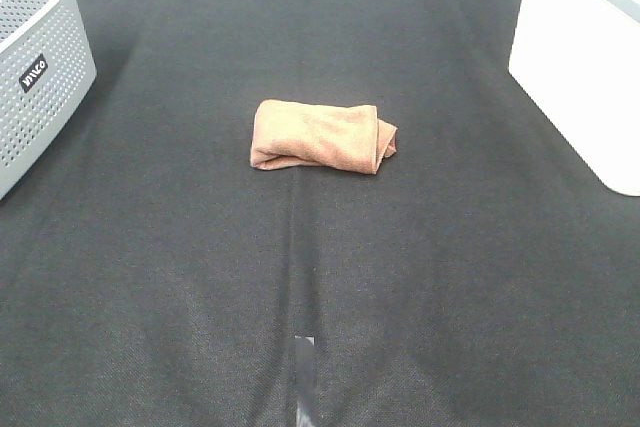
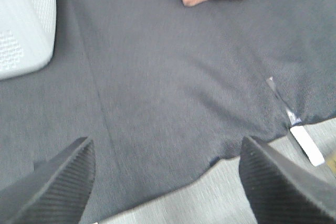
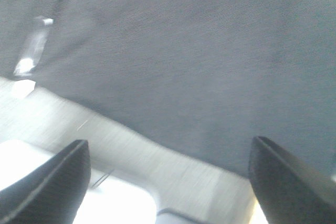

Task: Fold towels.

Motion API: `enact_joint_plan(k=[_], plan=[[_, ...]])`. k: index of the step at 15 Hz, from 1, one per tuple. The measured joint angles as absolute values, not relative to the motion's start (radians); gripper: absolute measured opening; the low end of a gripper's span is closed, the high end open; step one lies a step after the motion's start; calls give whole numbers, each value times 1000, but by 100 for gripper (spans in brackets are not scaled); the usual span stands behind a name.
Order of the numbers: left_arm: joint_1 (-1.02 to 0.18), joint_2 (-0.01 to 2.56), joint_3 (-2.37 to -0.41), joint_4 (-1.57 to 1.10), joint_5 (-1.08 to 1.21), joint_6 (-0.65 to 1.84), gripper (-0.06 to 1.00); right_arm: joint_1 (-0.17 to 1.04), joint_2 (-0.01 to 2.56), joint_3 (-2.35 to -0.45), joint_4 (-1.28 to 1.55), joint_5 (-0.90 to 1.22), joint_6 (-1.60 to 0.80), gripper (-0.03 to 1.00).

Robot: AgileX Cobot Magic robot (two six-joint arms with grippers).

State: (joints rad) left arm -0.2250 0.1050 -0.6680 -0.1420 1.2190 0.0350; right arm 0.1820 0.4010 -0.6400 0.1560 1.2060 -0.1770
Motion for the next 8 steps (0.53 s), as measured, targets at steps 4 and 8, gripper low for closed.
enact_joint_plan(k=[4,8], plan=[[-225,49,-545,-142,1148,55,73,182,207,-528,135,1096,-178,78],[-225,49,-511,-145,1054,96,73,182,194,-511,131,1079,-184,78]])
